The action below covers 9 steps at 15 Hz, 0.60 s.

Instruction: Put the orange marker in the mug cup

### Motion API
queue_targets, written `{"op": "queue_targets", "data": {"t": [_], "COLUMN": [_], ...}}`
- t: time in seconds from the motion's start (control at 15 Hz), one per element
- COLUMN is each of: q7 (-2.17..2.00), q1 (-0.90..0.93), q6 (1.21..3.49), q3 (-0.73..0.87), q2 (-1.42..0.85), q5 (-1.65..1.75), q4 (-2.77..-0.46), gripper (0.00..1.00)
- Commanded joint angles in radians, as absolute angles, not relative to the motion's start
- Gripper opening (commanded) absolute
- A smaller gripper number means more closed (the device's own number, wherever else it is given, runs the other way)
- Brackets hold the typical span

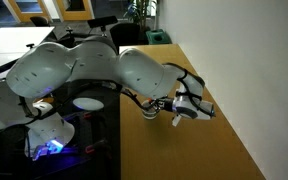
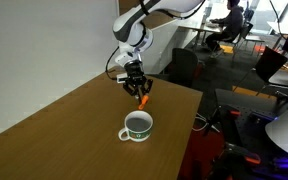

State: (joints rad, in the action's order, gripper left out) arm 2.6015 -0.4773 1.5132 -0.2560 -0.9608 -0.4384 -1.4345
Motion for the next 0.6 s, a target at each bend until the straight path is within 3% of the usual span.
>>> {"op": "queue_targets", "data": {"t": [0.0, 0.53], "q7": [2.594, 2.601], "q1": [-0.414, -0.351], "q6": [1.427, 1.350], "q3": [-0.192, -0.173], "q2": [-0.944, -0.957], "q5": [-0.456, -0.441], "q4": [-1.411, -1.399], "gripper": [0.05, 0.05]}}
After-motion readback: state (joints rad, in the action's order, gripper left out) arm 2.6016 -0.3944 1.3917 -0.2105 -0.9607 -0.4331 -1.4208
